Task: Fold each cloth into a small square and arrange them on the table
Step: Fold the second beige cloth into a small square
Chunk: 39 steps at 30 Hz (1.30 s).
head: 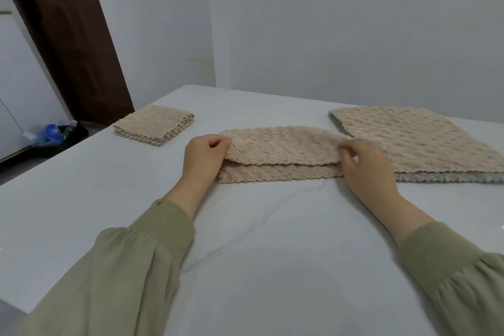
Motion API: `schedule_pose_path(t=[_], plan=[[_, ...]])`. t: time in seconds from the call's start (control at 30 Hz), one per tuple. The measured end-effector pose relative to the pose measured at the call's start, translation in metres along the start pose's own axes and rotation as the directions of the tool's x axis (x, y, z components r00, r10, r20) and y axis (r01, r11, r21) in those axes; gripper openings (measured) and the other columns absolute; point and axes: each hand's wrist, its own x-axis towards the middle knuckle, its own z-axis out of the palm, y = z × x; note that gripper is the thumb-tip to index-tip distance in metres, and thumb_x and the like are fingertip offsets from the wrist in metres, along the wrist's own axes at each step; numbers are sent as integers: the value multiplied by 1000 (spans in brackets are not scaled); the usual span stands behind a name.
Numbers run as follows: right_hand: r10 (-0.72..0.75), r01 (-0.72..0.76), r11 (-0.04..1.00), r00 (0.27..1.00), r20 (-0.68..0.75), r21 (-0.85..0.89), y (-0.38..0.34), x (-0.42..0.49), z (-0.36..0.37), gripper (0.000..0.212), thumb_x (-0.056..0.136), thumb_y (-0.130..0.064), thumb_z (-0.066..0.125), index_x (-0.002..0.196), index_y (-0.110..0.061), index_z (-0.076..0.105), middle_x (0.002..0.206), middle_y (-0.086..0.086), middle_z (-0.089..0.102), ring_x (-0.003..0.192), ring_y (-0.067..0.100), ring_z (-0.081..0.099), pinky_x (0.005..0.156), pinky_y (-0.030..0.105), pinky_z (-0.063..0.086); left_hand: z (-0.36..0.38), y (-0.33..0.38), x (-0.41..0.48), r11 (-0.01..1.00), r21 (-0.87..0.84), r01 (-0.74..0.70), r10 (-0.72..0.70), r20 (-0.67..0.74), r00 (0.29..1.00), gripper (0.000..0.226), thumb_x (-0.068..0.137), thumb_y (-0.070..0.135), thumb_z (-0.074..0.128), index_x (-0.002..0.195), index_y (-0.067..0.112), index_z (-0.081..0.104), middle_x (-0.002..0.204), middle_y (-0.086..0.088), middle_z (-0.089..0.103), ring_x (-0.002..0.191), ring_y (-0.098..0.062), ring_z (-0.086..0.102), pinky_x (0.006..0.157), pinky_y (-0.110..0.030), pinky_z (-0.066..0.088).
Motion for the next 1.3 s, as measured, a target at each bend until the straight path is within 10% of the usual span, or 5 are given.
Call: schedule_pose_path(t=[0.1, 0.23, 0.43, 1.3], plan=[[-25, 24, 1000, 992, -125, -9, 7, 1, -4, 13, 84, -3, 59, 88, -8, 71, 74, 9, 68, 73, 25, 51, 69, 27, 30, -6, 0, 2, 999, -38, 33, -29, 103, 994, 8, 84, 17, 69, 81, 23, 72, 73, 12, 65, 66, -5, 57, 66, -20, 45], [54, -48, 989, 998, 42, -137, 15, 1, -2, 15, 80, -4, 60, 83, -12, 72, 79, 8, 70, 87, 35, 54, 82, 42, 41, -18, 5, -2, 994, 65, 83, -99, 328, 940, 10, 83, 10, 70, 88, 17, 72, 58, 5, 58, 45, 0, 52, 44, -12, 42], [10, -13, 1000, 993, -116, -27, 8, 0, -8, 20, 78, -4, 50, 81, -7, 70, 75, 9, 68, 79, 27, 48, 72, 31, 31, -25, 8, 3, 989, -31, 144, -130, 277, 952, 10, 83, 6, 69, 90, 13, 72, 59, -1, 55, 44, -8, 51, 56, -23, 49], [153, -123, 960, 983, 101, -251, 11, -1, -6, 17, 72, -3, 57, 77, -12, 69, 85, 11, 65, 93, 35, 53, 89, 44, 39, -27, 2, 0, 922, 379, -81, -89, 410, 908, 12, 79, 17, 74, 89, 20, 70, 71, 1, 57, 62, -13, 58, 55, -20, 43]])
